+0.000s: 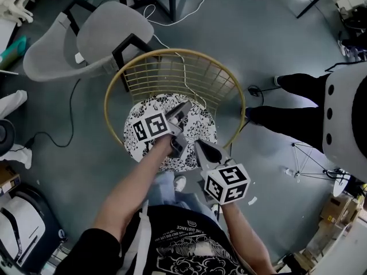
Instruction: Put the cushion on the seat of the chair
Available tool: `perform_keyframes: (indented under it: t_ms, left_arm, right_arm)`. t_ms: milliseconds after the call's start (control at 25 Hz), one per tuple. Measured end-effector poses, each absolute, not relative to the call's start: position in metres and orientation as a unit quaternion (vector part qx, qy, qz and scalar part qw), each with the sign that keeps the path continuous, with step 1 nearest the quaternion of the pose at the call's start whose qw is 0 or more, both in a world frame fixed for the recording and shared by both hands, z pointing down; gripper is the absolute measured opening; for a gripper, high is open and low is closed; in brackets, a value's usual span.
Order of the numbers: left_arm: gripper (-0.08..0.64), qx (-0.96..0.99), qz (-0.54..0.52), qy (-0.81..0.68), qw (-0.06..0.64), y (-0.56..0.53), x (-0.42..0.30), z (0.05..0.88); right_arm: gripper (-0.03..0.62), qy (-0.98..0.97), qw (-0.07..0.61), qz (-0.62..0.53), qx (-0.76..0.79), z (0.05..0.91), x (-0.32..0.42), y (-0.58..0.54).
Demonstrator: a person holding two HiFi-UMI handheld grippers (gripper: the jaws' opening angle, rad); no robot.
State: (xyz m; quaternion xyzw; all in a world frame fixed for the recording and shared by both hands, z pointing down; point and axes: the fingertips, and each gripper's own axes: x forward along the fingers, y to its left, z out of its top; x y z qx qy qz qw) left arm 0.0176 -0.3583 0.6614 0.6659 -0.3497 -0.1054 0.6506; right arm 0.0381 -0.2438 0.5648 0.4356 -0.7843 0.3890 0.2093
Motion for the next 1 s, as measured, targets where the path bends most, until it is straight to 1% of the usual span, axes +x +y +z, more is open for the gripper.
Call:
perform_keyframes:
  t_ms: [160, 360, 600, 800, 920, 1000]
  left_arm:
    - [0.124, 0.680, -0.103, -0.347, 0.638, -0.337, 0.013, 0.644]
    - [0.106, 0.711, -0.093, -0.340, 0.609, -0.309, 0.014, 0.617]
    - [0.091, 0.728, -0.110, -0.344, 0.582, -0.275, 0.009, 0.579]
    - [0.049, 0.761, -0.094, -0.352, 0.537, -0.249, 0.003, 0.551]
    - [0.046, 0.783, -0.076, -0.355, 0.505, -0.235, 0.002, 0.535]
    - [0.021, 0.794, -0.061, -0.357, 0.487, -0.225, 0.001, 0.528]
  right_arm:
    - [-0.011, -0.789, 0.198, 0.384, 0.437, 0.558, 0.036, -0.234]
    - [-0.011, -0.791, 0.184, 0.382, 0.441, 0.550, 0.039, -0.219]
    - [-0.009, -0.799, 0.173, 0.373, 0.439, 0.537, 0.039, -0.197]
    - [-0.006, -0.808, 0.156, 0.363, 0.438, 0.525, 0.036, -0.181]
    - [-0.006, -0.815, 0.141, 0.354, 0.438, 0.516, 0.034, -0.176]
    - [-0.006, -0.818, 0.132, 0.349, 0.437, 0.510, 0.033, -0.173]
